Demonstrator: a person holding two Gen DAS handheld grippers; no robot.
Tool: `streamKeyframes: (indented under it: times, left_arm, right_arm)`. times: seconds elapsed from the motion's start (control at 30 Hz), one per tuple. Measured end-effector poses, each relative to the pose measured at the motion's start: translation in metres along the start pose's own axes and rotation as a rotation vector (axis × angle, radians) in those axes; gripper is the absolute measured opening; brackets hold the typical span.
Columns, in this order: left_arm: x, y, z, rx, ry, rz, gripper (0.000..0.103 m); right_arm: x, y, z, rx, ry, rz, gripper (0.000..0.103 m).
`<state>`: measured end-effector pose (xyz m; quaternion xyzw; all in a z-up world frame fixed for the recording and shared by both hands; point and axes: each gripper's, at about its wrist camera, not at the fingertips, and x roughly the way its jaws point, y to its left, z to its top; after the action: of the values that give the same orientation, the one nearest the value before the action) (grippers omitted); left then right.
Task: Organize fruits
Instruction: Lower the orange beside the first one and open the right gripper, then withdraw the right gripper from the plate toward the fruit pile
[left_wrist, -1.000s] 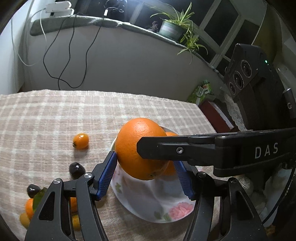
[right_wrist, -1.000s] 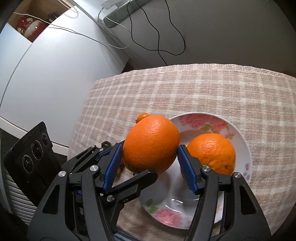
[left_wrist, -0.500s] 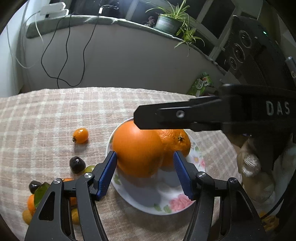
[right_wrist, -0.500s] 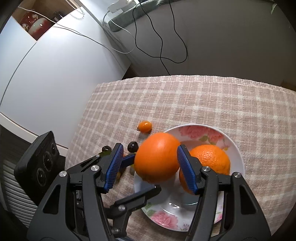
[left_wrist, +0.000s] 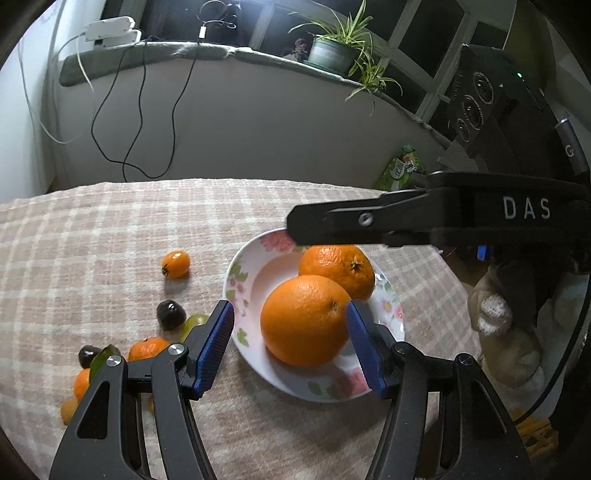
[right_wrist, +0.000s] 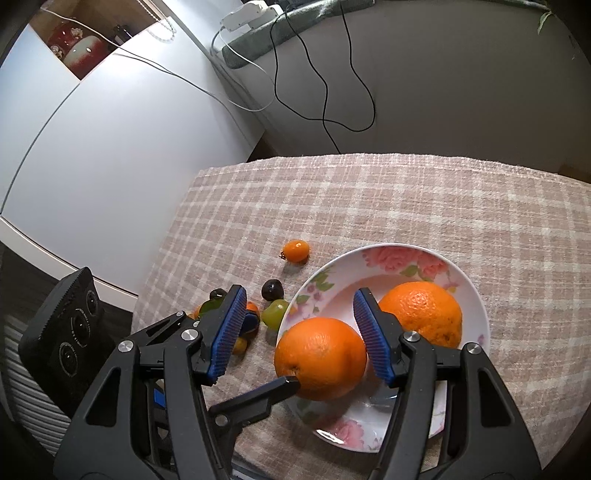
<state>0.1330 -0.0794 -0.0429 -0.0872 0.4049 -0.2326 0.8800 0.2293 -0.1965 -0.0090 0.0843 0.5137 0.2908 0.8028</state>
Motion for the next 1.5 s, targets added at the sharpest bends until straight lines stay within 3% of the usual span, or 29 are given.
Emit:
streamKeyframes:
  times: [0.3,0.53,0.67,0.83,1.0,1.33,1.5]
  left_arm:
    - [-0.025,0.011,-0.013,-0.007,-0.031,0.034,0.062]
    - [-0.054,0.021,-0.03,-0.009,-0.084,0.079,0.062]
    - [-0.064,0.026,-0.039,-0.003,-0.095,0.111,0.062]
    - [-0.08,0.037,-0.062,-0.019,-0.1,0.158,0.062]
    - [-0.096,0.056,-0.085,-0.064,-0.097,0.194,0.062]
    - [-0.107,0.089,-0.101,-0.134,-0.104,0.227,0.062]
    - [-0.101,0.1,-0.098,-0.139,-0.102,0.211,0.053]
  right_arm:
    - [-0.027,-0.002,-0.015,-0.004,-0.085,-0.019,0.065]
    - [-0.04,0.005,-0.035,-0.051,-0.152,-0.077,0.072]
    - [-0.044,0.016,-0.05,-0.11,-0.208,-0.116,0.083]
    - [-0.05,0.033,-0.068,-0.187,-0.277,-0.146,0.085]
    - [-0.052,0.049,-0.085,-0.227,-0.322,-0.143,0.098]
    - [-0.022,0.084,-0.115,-0.331,-0.277,-0.088,0.098]
    - [0.003,0.102,-0.123,-0.385,-0.223,-0.079,0.086]
